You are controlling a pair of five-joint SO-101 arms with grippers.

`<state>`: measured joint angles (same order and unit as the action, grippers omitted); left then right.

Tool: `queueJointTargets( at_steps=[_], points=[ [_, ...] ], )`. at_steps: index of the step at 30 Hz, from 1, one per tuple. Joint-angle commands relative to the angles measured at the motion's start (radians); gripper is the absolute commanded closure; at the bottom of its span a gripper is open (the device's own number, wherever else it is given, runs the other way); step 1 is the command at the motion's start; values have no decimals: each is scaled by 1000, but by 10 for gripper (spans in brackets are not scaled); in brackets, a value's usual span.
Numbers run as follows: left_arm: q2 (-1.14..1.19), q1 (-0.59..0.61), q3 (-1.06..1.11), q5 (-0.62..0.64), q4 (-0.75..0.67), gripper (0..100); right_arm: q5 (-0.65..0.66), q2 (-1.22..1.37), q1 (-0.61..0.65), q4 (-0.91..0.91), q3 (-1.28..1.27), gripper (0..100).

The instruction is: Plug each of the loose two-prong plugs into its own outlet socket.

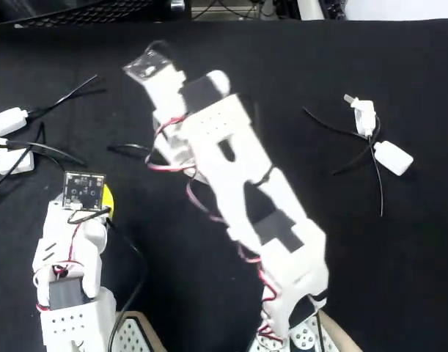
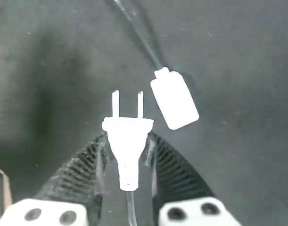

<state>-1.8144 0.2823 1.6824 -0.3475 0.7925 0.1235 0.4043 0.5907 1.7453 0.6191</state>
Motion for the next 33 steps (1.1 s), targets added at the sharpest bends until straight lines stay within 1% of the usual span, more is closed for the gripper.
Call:
queueJointTargets(
  at_steps=[1,4,6,10,13,15,18,23,28,33],
  points=[
    [-6,-65,16,60,-54,816,-38,-51,28,12,125,986],
    [-8,-150,7,57,-106,816,-89,-44,25,-44,203,986],
    [-8,-203,-7,54,-155,816,-91,-24,23,-84,208,986],
    [-8,-300,-19,52,-232,816,-100,44,11,-109,219,986],
    [-8,-335,-13,52,-270,816,-118,71,9,-100,260,986],
    [-8,-344,-16,52,-330,816,-147,81,8,-106,275,986],
    [-8,-369,-28,52,-410,816,-150,97,5,-132,282,986],
    [-8,-409,-5,52,-420,816,-157,107,-6,-172,282,986],
    [-8,-421,5,58,-422,816,-245,108,-2,-172,282,986],
    [-6,-446,18,58,-414,816,-270,105,14,-172,282,986]
  ],
)
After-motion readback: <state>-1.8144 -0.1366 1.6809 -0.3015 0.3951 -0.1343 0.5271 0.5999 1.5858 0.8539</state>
